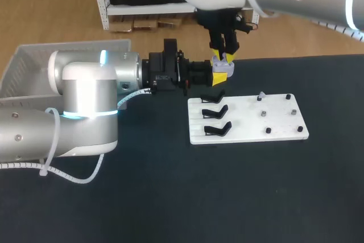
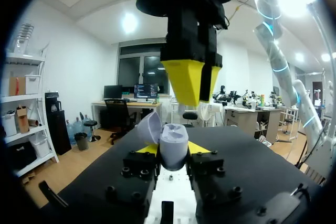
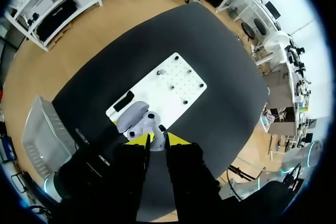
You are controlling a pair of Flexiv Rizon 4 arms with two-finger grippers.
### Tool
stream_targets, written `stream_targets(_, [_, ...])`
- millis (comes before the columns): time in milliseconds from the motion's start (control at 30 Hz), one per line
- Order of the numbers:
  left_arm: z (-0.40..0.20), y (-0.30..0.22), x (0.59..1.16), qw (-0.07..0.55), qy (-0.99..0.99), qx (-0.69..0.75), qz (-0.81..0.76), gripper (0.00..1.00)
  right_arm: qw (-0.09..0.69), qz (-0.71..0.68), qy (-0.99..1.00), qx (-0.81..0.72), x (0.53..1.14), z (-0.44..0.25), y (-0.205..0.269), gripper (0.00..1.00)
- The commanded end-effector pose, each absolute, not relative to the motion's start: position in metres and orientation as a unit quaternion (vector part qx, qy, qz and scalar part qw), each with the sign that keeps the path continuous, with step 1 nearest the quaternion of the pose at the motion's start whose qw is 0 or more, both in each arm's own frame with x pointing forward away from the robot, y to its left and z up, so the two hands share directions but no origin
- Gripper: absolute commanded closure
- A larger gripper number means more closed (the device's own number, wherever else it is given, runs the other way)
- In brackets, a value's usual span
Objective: Pick up each earbud case from the left stands, insert the matching earbuds, close the lid, and place the case in the box.
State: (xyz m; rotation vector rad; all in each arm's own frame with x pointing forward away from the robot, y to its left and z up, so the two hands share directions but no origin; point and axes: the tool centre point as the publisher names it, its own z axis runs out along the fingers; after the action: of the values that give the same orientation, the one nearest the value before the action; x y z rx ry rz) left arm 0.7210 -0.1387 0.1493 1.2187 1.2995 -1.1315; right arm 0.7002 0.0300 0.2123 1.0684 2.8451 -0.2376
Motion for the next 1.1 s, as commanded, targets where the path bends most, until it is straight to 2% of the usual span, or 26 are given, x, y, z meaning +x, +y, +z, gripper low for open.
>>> stream_targets(33, [0.148, -0.139, 0.72, 0.497, 0.534, 0.501, -0.466, 1.0, 0.048, -0.075, 0.932, 0.352, 0.7, 0.209, 0.028, 1.0])
stream_targets(1100, [0.148, -0.139, 0.72, 0.497, 0.534, 0.501, -0.466, 1.0, 0.032, -0.073, 0.931, 0.357, 0.711, 0.195, 0.028, 1.0])
